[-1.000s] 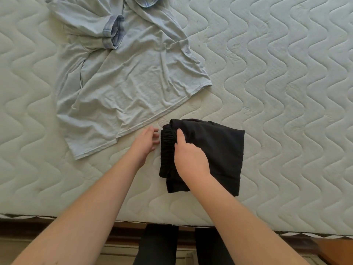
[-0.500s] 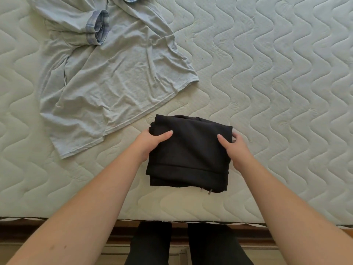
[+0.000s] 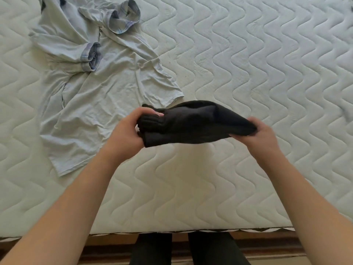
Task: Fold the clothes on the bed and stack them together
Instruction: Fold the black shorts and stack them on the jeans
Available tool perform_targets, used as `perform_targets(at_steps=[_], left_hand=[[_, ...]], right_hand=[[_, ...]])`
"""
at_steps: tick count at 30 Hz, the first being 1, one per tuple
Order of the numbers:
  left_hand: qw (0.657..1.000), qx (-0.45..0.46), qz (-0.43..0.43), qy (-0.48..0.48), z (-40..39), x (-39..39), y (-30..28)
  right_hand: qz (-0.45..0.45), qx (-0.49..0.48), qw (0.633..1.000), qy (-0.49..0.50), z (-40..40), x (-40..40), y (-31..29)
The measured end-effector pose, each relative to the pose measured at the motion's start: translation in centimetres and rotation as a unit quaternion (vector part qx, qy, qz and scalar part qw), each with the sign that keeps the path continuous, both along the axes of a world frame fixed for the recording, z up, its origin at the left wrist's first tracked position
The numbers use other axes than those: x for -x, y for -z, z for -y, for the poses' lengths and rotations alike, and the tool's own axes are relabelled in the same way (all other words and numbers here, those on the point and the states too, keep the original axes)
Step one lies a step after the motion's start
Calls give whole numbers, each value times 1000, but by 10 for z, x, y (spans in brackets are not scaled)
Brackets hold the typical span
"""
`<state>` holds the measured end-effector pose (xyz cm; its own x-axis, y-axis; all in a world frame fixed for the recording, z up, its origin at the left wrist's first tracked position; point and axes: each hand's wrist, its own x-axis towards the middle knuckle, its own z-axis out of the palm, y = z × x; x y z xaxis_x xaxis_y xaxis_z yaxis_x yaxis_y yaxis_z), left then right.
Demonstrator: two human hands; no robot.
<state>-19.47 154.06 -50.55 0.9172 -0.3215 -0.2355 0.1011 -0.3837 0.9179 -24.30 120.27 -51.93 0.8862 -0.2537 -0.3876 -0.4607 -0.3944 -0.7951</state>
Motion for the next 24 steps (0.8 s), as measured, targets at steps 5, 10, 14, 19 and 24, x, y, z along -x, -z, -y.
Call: perform_targets(at_steps=[5,10,14,19,24], left_hand=[[939,-132,308,77,17,9,29],[906,-336,171,195,28,61,101],[906,-345,53,238,27,96,127],[947,-269,142,103,43,76,112],[933,-291,206,47,65,22,105]], right_hand=[[127,148,980,31,9,15,21],[-25,153,988,28,-3,53,88],[-167,61,951,252,-29,71,107],[-244,-139,870,405,-80,77,102],[-249,-310,816,419,-105,63,98]])
